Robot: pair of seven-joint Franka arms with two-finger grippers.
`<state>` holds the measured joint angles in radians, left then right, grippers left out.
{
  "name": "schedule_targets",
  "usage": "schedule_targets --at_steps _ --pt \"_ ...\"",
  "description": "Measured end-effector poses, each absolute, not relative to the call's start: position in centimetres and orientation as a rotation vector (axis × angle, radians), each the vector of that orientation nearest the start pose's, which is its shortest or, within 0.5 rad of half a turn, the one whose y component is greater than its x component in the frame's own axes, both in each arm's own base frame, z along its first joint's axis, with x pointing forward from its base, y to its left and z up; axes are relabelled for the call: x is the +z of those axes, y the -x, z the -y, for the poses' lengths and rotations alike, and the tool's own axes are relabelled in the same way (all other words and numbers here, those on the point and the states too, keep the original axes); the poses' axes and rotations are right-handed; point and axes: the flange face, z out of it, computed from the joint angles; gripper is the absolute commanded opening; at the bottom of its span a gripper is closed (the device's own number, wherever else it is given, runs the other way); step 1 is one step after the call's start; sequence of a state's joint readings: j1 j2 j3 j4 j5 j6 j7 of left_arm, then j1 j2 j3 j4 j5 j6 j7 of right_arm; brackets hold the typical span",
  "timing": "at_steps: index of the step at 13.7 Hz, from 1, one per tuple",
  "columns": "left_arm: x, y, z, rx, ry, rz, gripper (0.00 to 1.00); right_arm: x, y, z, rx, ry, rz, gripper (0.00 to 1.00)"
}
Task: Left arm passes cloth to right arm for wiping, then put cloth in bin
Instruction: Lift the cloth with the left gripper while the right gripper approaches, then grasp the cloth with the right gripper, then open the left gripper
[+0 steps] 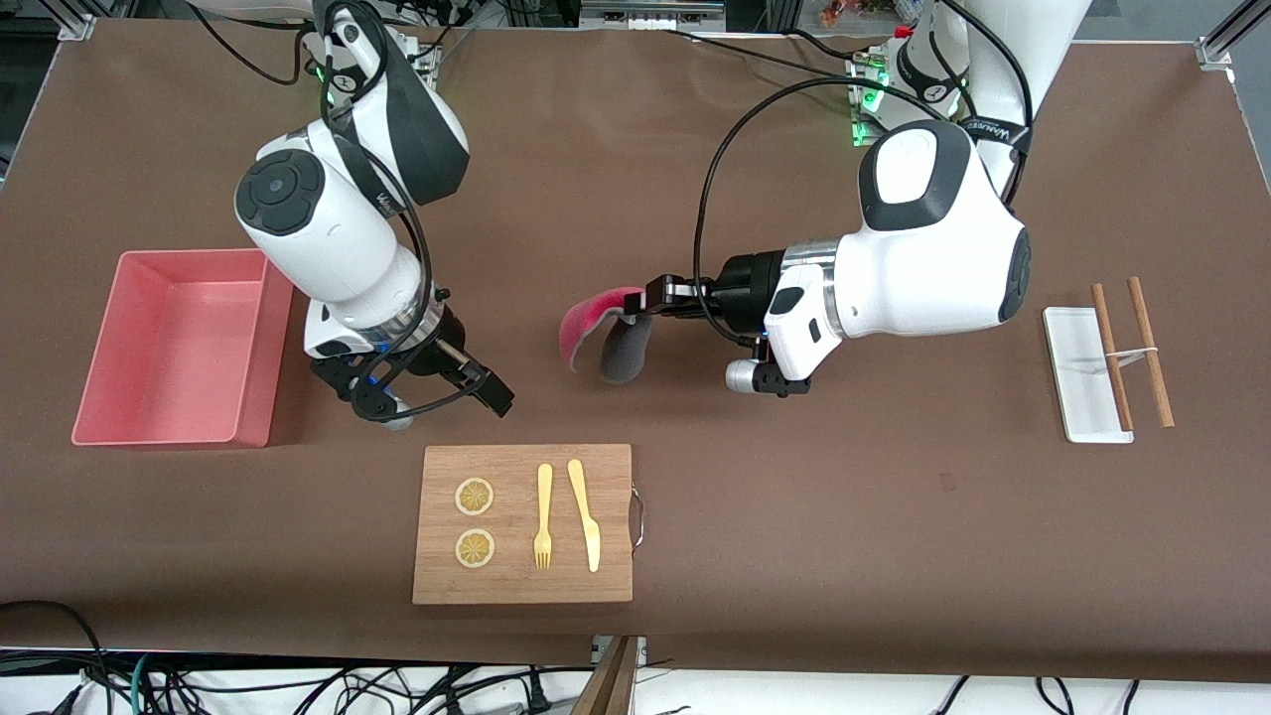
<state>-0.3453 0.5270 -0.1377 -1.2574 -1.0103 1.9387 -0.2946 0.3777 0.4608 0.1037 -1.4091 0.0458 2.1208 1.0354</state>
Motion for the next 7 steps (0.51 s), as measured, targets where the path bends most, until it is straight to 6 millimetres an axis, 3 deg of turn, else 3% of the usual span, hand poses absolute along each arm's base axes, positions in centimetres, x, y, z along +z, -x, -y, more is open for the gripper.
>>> schedule_targets --at_steps 7 --pt "52.1 -63.5 37.5 -0.368 -1.917 -0.223 0.00 44.9 -61.8 -37.6 -0.160 2.771 -0.808 1.00"
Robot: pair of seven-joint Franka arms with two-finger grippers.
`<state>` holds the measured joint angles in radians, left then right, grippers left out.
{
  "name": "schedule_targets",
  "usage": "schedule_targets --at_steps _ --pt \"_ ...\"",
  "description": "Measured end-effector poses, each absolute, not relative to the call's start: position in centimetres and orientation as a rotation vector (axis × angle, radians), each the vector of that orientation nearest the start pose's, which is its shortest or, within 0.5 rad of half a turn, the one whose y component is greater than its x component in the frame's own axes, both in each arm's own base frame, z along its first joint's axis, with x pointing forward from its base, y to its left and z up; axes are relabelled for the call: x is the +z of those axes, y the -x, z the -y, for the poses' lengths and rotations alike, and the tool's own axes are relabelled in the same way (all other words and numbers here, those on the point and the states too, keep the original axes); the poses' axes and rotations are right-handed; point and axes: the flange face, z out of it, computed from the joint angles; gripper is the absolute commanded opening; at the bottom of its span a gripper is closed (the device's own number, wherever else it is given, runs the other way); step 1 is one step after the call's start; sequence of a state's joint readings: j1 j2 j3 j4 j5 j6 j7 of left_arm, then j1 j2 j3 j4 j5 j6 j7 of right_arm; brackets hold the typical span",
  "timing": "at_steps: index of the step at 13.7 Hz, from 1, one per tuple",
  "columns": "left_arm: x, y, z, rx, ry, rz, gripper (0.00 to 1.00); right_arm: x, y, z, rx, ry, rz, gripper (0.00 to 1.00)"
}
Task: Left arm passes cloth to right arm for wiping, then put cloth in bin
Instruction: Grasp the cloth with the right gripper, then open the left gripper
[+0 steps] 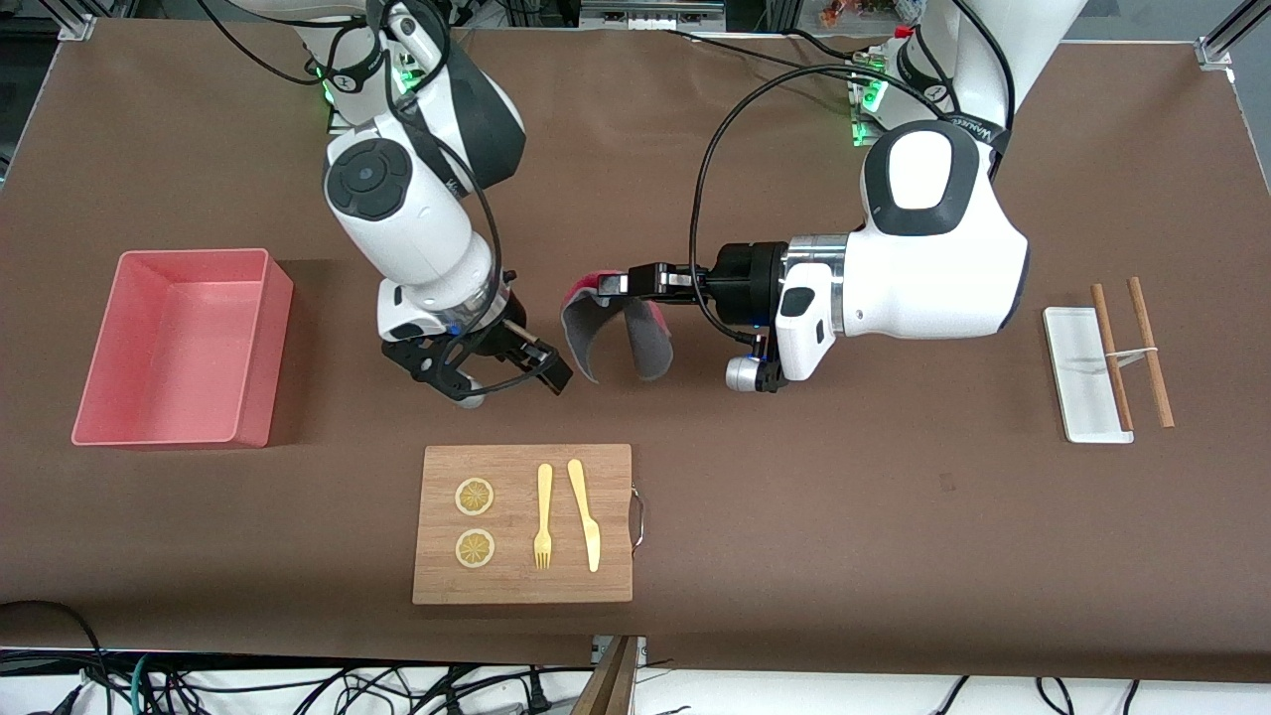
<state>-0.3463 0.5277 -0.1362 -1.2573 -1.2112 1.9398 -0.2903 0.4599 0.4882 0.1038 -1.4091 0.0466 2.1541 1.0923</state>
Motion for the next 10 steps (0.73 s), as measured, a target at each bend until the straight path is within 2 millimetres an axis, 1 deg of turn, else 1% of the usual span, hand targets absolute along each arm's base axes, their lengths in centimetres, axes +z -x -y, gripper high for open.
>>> schedule_targets --at_steps 3,7,8,9,10 --pt "52.1 -63.5 37.5 -0.370 -1.912 -0.226 0.00 45.3 -62.1 -37.5 -0.183 2.754 -0.808 1.00" --pt "52.1 -63.6 37.4 -0.369 -1.913 -0.228 0.00 45.5 -61.9 -37.9 -0.148 2.728 -0.812 1.00" --pt "52.1 -63.6 37.4 -0.369 -1.913 -0.228 0.00 45.5 -61.6 -38.4 -0.139 2.728 -0.801 0.98" --pt "52.0 -63.6 37.4 -0.370 -1.913 -0.229 0.00 45.5 -61.0 -39.1 -0.124 2.732 -0.784 0.90" --pt "51.9 -63.6 37.4 -0.370 -1.913 -0.230 0.00 45.4 -60.6 -39.7 -0.105 2.741 -0.771 0.85"
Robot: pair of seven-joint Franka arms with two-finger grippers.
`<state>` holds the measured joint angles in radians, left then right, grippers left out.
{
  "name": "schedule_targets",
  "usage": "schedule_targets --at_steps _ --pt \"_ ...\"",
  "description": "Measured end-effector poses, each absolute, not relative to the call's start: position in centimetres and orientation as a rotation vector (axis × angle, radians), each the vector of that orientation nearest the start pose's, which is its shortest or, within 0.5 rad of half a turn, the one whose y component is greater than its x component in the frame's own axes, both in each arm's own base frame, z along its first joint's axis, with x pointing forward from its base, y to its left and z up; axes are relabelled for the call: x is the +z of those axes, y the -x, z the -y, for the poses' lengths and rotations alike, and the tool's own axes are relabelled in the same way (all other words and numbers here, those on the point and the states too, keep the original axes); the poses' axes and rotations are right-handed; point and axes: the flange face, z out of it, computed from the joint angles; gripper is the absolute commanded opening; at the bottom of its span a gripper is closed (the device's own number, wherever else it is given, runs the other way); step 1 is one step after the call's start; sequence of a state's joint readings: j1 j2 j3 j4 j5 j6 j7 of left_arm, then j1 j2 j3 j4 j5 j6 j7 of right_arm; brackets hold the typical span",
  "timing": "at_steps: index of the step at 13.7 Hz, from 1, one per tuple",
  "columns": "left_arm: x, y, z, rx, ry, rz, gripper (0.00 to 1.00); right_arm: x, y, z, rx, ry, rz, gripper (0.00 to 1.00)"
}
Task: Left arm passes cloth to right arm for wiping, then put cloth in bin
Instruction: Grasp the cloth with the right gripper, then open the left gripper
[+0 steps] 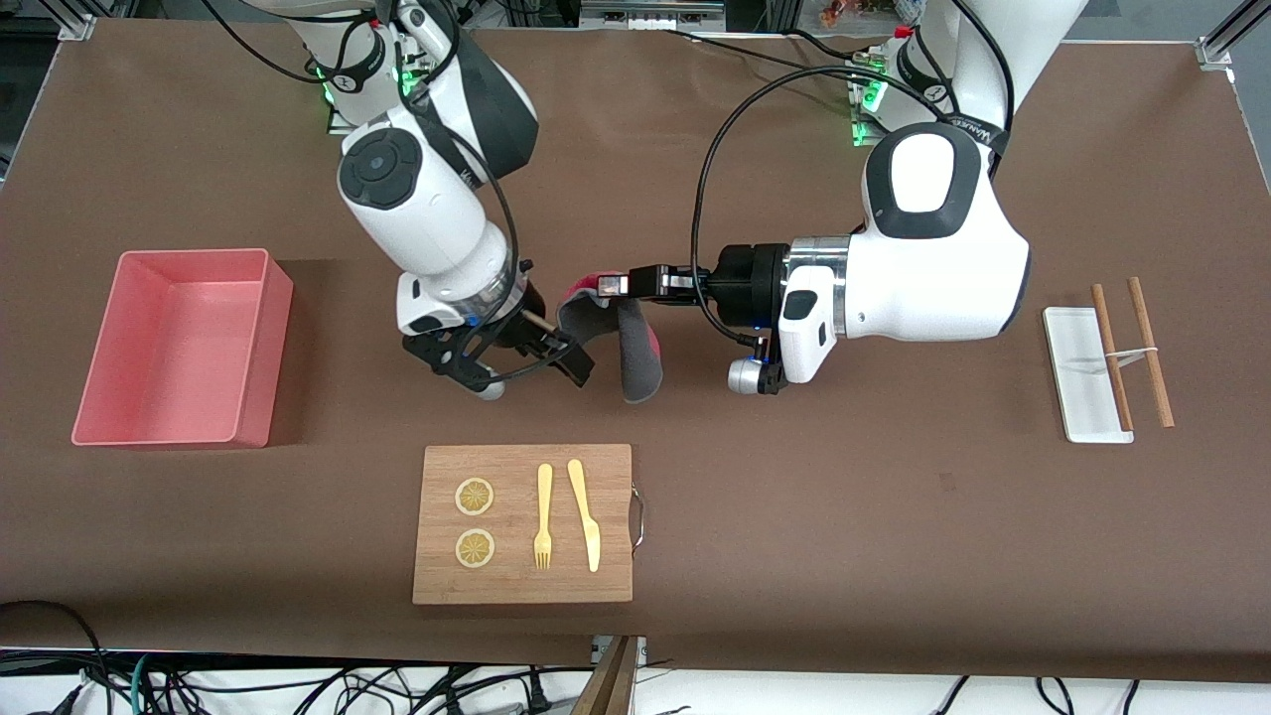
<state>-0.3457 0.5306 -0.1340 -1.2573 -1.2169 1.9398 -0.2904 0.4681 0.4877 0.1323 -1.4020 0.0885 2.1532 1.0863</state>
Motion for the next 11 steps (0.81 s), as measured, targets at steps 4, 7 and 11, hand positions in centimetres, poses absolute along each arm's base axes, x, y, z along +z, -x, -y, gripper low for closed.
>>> schedule_targets --at_steps 4,7,11 --pt "51.9 -63.7 37.3 -0.370 -1.913 -0.232 0.00 44.8 -60.0 -39.5 0.040 2.738 -0.744 0.22" --pt "51.8 -63.7 37.3 -0.370 -1.913 -0.232 0.00 44.0 -60.4 -37.7 0.127 2.788 -0.664 0.08" --pt "51.8 -63.7 37.3 -0.370 -1.913 -0.233 0.00 43.9 -60.7 -36.8 0.186 2.755 -0.657 0.09"
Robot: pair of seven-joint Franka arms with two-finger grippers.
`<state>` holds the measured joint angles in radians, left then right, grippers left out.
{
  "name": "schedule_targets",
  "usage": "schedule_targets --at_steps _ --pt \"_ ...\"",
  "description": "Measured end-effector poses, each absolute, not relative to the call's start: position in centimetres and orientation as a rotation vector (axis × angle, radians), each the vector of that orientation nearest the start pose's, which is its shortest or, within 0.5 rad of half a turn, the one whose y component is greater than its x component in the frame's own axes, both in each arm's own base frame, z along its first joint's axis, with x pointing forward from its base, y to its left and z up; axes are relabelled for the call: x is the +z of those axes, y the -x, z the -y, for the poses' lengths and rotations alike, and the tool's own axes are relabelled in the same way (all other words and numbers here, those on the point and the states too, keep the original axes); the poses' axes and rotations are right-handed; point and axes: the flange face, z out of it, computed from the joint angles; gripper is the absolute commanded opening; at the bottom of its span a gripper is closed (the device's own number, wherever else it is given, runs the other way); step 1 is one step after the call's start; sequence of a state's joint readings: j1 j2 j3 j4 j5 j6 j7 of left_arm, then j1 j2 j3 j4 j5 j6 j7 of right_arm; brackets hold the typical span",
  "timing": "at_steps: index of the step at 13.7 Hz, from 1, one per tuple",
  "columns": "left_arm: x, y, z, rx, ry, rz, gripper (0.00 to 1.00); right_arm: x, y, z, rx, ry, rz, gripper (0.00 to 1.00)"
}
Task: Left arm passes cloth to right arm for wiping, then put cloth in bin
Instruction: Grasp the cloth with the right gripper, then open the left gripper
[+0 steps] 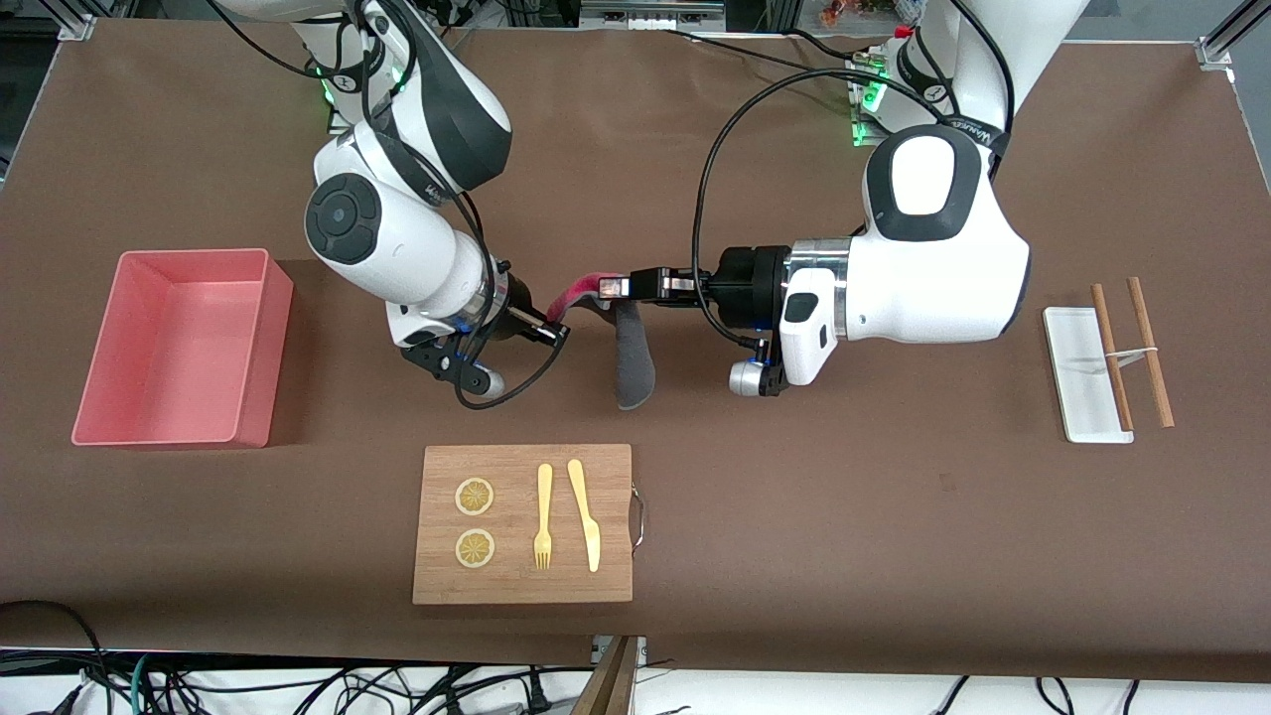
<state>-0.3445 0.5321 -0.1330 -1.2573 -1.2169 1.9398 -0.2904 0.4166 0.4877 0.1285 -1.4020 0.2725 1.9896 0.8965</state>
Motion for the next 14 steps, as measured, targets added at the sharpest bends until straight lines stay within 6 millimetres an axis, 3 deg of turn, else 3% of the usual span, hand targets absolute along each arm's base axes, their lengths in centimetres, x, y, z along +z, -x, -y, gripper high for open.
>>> schedule_targets --at_steps 2,5,6,7,14 --pt "51.81 -63.72 37.23 -0.370 -1.914 -0.233 0.00 43.93 -60.73 -36.81 0.188 2.753 -0.658 0.09" --pt "51.78 -63.74 37.22 -0.370 -1.914 -0.234 0.00 43.96 -60.67 -36.91 0.199 2.743 -0.661 0.00" --pt "51.77 -63.74 37.22 -0.370 -1.914 -0.234 0.46 43.97 -60.64 -36.96 0.204 2.739 -0.661 0.00" --pt "51.75 -63.74 37.22 -0.370 -1.914 -0.234 0.99 43.95 -60.58 -37.00 0.214 2.736 -0.662 0.00" --pt "51.52 -63.88 37.08 -0.355 -1.918 -0.217 1.00 43.83 -60.21 -37.02 0.313 2.691 -0.686 0.00"
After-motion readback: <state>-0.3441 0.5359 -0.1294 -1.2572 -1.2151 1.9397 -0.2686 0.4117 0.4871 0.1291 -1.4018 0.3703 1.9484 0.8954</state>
